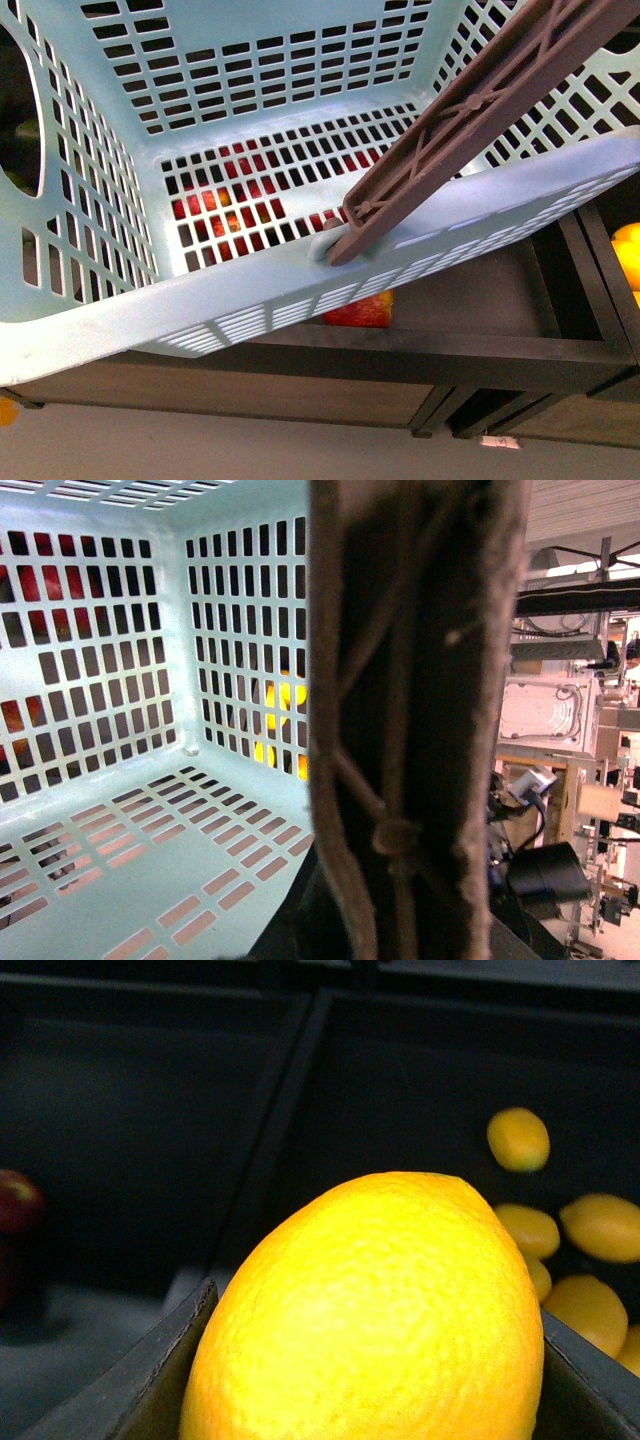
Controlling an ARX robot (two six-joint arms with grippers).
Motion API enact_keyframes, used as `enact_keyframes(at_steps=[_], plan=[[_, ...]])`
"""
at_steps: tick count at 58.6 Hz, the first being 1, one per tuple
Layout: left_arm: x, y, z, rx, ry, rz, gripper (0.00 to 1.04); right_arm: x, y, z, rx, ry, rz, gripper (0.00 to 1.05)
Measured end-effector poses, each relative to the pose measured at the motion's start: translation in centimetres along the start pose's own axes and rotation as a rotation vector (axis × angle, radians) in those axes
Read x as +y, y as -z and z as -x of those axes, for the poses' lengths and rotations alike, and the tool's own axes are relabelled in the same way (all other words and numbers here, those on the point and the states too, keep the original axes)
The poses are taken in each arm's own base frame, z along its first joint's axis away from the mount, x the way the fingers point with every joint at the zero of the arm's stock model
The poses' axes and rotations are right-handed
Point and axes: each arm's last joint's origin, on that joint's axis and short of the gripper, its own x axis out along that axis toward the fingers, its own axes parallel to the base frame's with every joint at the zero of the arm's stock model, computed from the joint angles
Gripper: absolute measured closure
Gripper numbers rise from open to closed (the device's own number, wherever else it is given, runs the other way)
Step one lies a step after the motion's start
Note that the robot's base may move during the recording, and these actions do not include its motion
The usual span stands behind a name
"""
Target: Pick lemon and mango into basket
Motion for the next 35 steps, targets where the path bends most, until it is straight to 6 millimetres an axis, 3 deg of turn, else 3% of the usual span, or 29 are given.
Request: enact_keyframes(at_steps=[9,18,25,35], plan=[[0.0,0.0,0.0,-0.001,-0.001,-0.002,1.00,4.1,-3.6,1.3,-0.097,-0.072,0.023,0.33],[0.0,0.0,0.0,0.001,0.000,-0.001,1.00,10.9,-7.8,2.1,-0.214,-0.203,0.065,0.34],[0.0,0.0,0.0,-0.001,0.000,-0.002,1.00,14.4,-9.0,1.8,-0.226,-0.248,0.064,0.34],[0.0,0.0,0.0,0.000,0.000,-0.002,1.00,19.1,-9.1,1.0,-0.183,-0.303,0.079,0.34]])
